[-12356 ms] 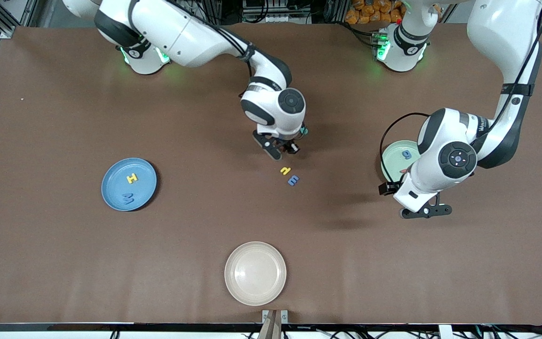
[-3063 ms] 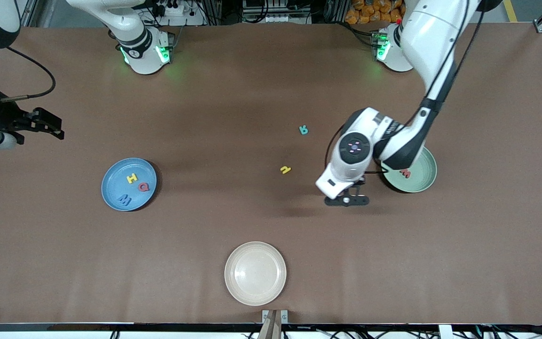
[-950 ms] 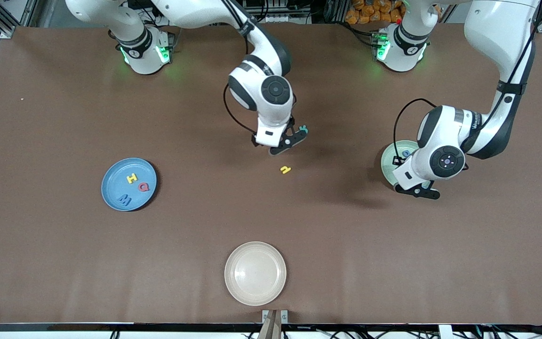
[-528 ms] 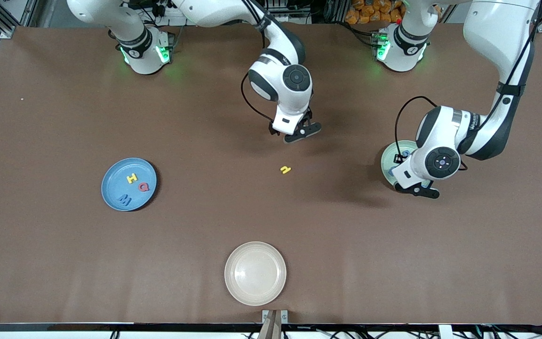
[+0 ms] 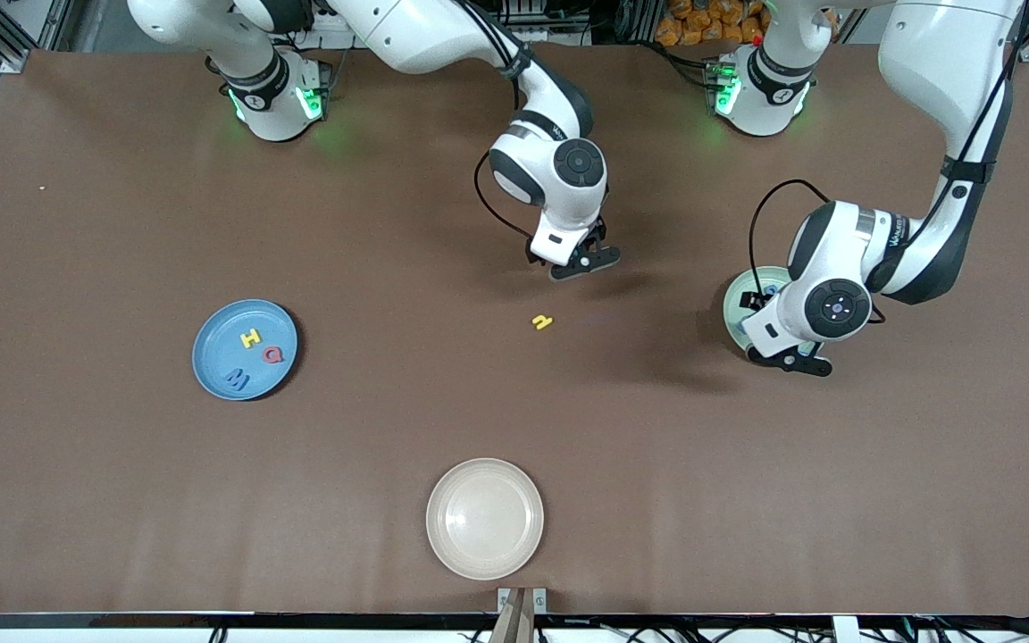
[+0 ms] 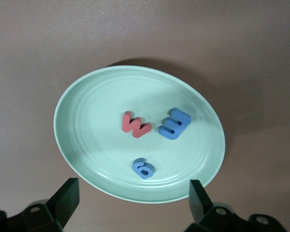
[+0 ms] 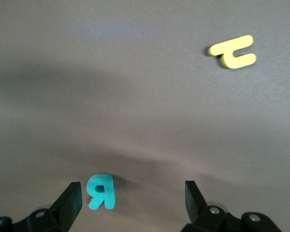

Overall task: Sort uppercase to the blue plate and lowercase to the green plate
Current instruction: 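Move the right gripper to the teal R while the left gripper reaches the u, then lower the right gripper and close it on the teal R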

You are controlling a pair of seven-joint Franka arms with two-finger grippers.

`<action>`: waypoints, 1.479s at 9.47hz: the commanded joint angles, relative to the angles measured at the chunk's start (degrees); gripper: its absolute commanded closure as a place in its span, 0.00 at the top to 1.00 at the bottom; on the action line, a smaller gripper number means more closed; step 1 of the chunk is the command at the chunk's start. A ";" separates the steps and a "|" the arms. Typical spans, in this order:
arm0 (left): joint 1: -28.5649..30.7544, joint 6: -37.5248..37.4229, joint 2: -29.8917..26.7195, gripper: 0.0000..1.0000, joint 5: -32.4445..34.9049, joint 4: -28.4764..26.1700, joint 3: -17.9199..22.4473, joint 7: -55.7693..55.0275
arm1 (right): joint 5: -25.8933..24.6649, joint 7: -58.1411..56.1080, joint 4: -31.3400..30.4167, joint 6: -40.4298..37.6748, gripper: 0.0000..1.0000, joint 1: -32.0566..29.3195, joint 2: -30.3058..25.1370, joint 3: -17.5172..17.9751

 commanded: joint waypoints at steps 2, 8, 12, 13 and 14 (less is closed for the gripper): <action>-0.08 -0.80 -0.23 1.00 0.93 0.49 -0.41 -0.01 | 0.87 3.02 2.42 -0.37 0.91 1.74 2.27 -0.42; -0.17 -0.80 -0.32 1.00 0.66 0.58 -0.49 -0.19 | -0.27 4.43 2.42 -0.19 0.75 3.15 2.88 -0.68; -0.34 -0.63 0.12 1.00 0.66 0.67 -0.49 -0.19 | -0.62 5.66 2.42 2.18 0.51 3.59 3.67 -0.68; -0.34 -0.54 0.12 1.00 0.66 0.67 -0.49 -0.19 | -0.71 5.66 2.33 2.18 0.42 3.59 3.67 -0.68; -0.34 -0.45 0.12 1.00 0.66 0.67 -0.49 -0.27 | -0.88 5.66 2.33 2.01 0.20 3.59 3.59 -0.68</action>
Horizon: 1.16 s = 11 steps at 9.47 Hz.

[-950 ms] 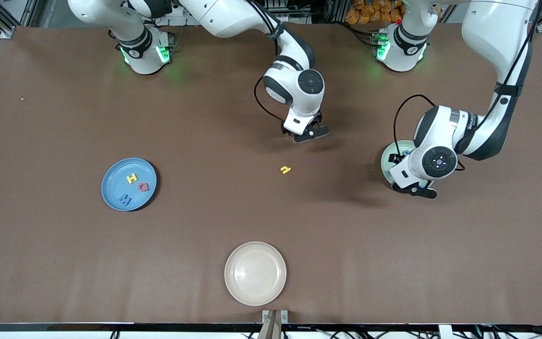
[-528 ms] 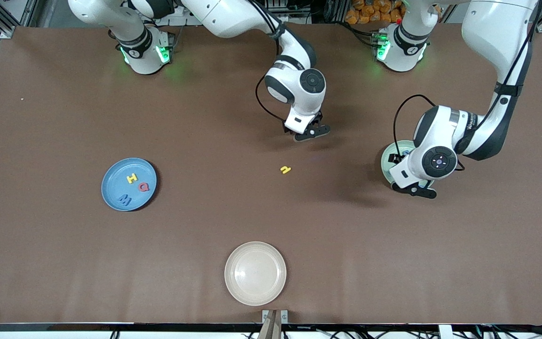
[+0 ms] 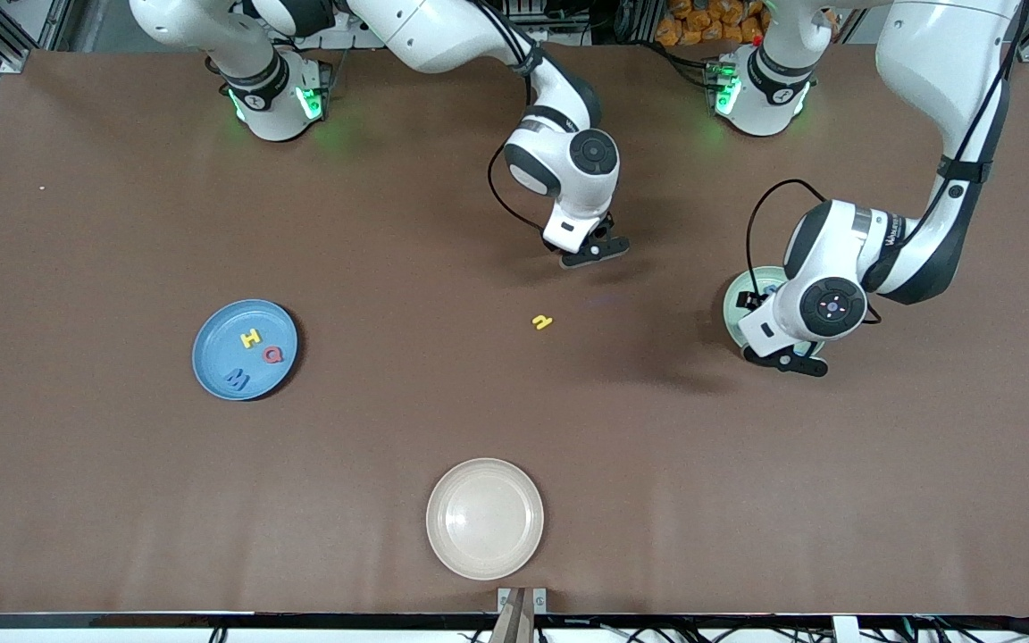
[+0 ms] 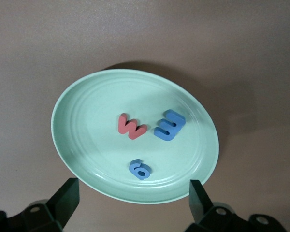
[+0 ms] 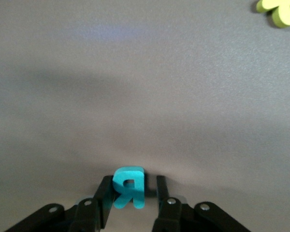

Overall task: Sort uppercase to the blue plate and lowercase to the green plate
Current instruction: 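Lower the right gripper and close it on the teal R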

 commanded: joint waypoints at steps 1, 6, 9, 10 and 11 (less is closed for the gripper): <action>-0.15 -0.36 0.11 1.00 0.57 0.42 -0.20 -0.27 | -0.99 1.22 1.57 -0.89 0.04 0.34 0.42 -0.56; -1.03 -0.28 0.11 1.00 0.48 2.43 -0.29 -2.55 | -0.12 1.22 1.74 -18.16 0.00 -7.45 -4.24 -2.76; -4.71 -0.28 2.21 1.00 0.48 5.77 -0.29 -10.44 | -0.46 0.00 1.75 -23.30 0.00 -15.55 -8.28 -2.76; -5.86 -0.28 3.35 1.00 0.22 7.17 -0.20 -12.90 | -0.82 -1.57 1.75 -26.01 0.00 -18.61 -8.98 -2.85; -6.65 -0.28 4.67 1.00 -1.17 9.36 -0.29 -14.93 | -0.91 -4.63 1.75 -28.56 0.00 -22.56 -9.78 -2.85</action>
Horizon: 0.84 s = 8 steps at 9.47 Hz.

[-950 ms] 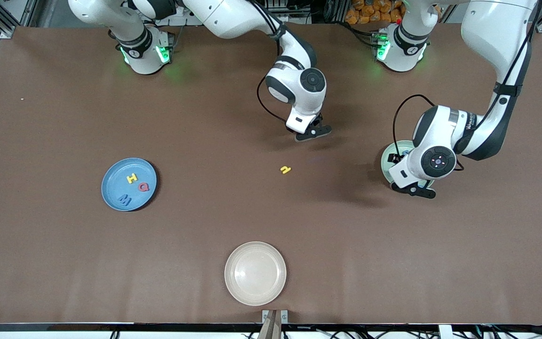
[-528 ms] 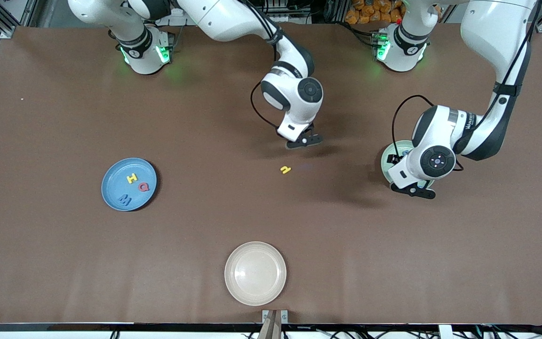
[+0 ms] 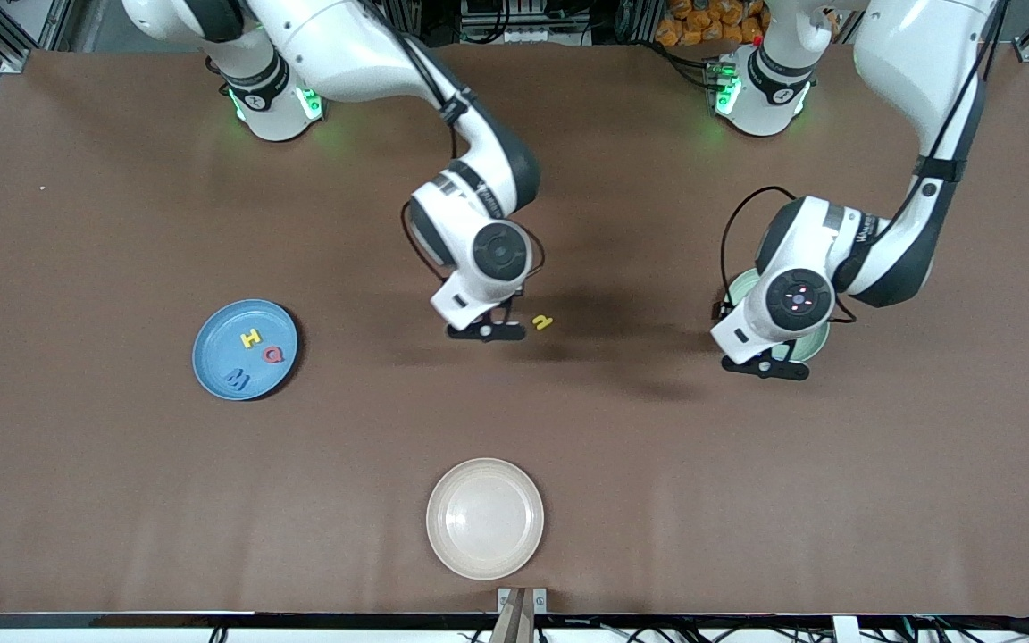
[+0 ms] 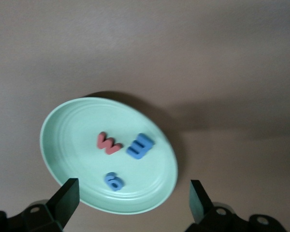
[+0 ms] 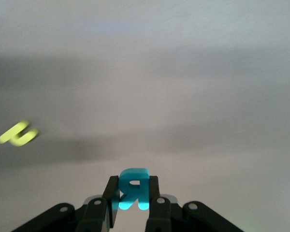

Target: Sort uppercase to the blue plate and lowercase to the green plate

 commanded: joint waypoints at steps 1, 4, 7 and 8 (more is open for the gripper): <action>-1.14 -0.54 4.16 1.00 -3.52 6.45 0.03 -4.64 | -0.63 -5.54 -1.05 -4.32 0.00 -8.14 -2.37 1.07; -4.29 -0.54 8.64 1.00 -9.78 13.40 0.12 -14.63 | -0.98 -7.40 -1.05 -5.83 0.00 -18.16 -1.85 0.99; -8.94 -0.45 12.61 1.00 -10.05 20.19 0.12 -27.12 | -1.24 -14.16 -0.96 -7.05 0.00 -27.06 -1.84 0.46; -10.10 -0.10 12.79 1.00 -10.49 20.28 0.12 -30.20 | -2.12 -17.05 -0.96 -7.23 0.00 -29.25 -1.93 -0.15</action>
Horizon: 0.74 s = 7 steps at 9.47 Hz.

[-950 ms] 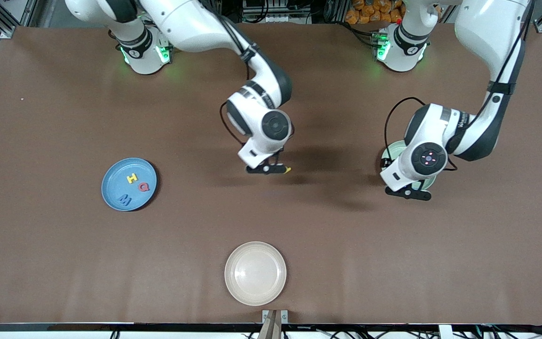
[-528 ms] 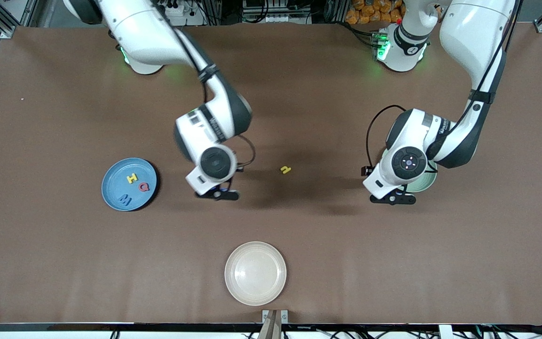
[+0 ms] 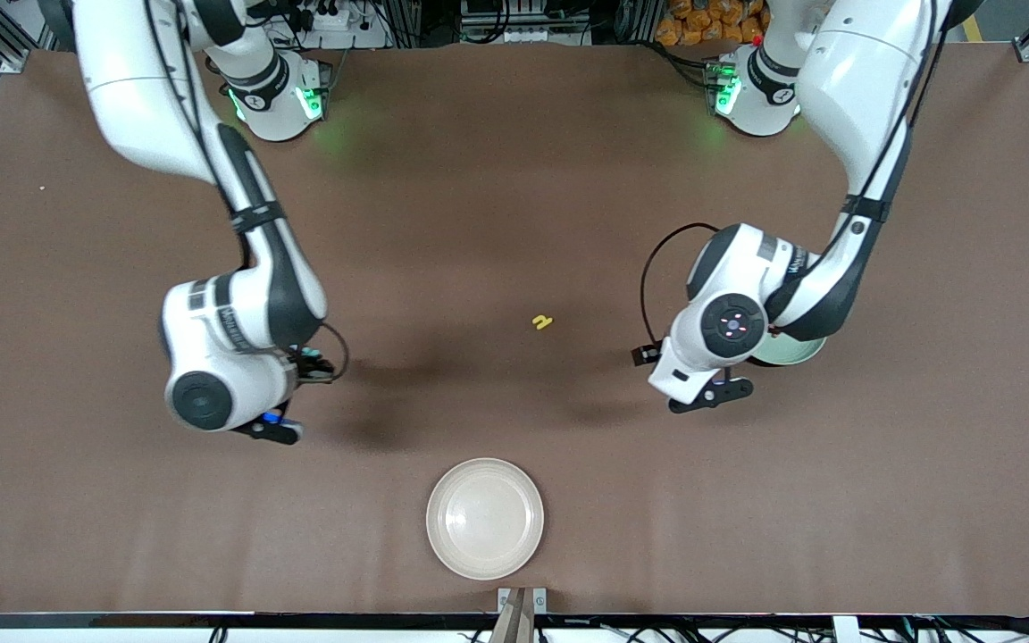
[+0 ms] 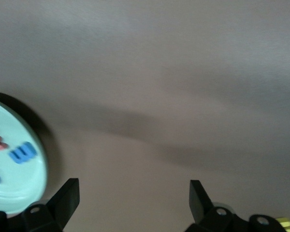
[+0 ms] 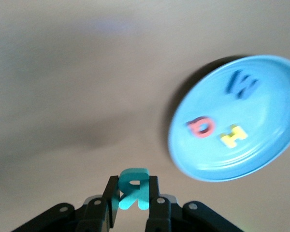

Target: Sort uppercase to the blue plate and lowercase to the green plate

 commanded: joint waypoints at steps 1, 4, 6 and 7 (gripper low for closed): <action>-3.95 0.89 2.12 1.00 -2.37 2.46 0.35 -6.75 | -2.27 -5.68 -0.54 -0.95 0.00 -3.94 -0.80 0.15; -10.10 4.41 3.27 1.00 -2.65 2.46 0.43 -18.08 | -4.89 -6.33 -0.89 -0.95 0.00 -7.11 -0.36 -0.03; -13.44 10.46 5.63 1.00 -2.65 2.02 0.43 -23.09 | -5.00 -6.76 -2.21 -1.13 0.00 -9.14 0.17 -0.03; -15.20 13.27 5.81 1.00 -2.12 1.41 0.61 -26.08 | -4.91 -6.85 -2.47 -1.04 0.00 -9.76 1.30 -0.03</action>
